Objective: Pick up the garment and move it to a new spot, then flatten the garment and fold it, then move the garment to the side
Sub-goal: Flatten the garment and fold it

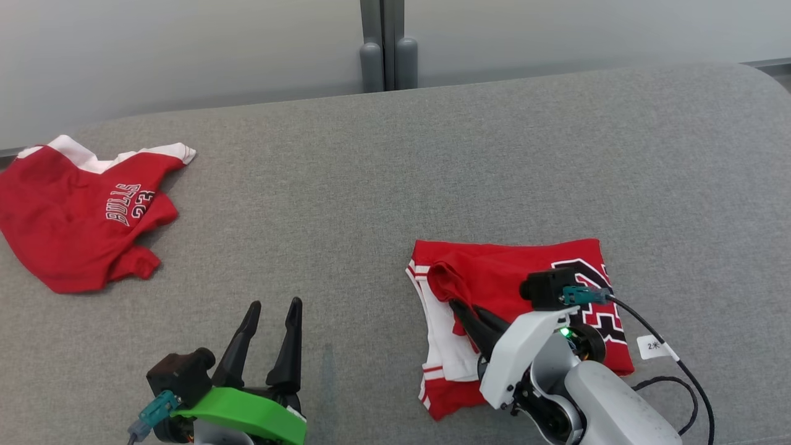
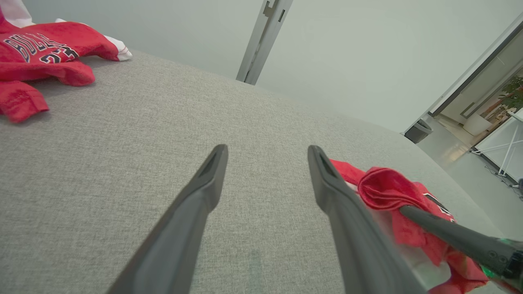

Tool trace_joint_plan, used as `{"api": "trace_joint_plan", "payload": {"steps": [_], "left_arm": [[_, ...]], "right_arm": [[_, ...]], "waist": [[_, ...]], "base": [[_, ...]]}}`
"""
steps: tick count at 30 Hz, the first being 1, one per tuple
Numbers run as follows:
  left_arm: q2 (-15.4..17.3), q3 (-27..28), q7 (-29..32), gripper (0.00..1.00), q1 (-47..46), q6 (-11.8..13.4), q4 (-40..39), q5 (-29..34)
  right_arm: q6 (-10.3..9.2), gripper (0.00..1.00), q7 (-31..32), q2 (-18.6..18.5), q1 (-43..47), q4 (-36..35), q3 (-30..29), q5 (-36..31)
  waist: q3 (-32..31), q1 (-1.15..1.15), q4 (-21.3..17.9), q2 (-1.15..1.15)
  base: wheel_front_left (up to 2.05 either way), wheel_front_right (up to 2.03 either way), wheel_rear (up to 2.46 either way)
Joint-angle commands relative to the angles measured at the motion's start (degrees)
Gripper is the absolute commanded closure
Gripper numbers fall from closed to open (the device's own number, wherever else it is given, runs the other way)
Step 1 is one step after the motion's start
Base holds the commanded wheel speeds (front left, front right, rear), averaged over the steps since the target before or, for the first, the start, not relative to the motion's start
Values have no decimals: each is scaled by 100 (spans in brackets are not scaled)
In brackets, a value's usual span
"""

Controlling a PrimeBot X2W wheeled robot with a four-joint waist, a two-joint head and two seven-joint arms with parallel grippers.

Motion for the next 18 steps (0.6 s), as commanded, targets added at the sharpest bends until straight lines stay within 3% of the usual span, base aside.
{"api": "trace_joint_plan", "payload": {"steps": [1, 2, 10, 18], "left_arm": [[-16, 22, -16, 0, -76, -20, 13, 73], [-24, 27, -16, 0, -81, -24, 25, 80], [-77, 21, -16, 0, -123, -74, 99, 119], [-174, -6, -16, 0, -102, -99, 76, 269]], "right_arm": [[-4, 55, -116, -16, -153, 97, 96, 86], [-4, 0, -186, -14, -208, 174, 191, 161], [-4, 0, -656, -18, -613, 528, 629, 549], [-4, 0, -1437, -44, -863, 1010, -6, -581]], "waist": [[19, 0, 0, 0], [28, 0, -2, 0], [37, 0, -30, 0], [-100, 0, -95, 0]], "base": [[0, 0, 0], [0, 0, 0], [0, 0, 0], [0, 0, 0]]}}
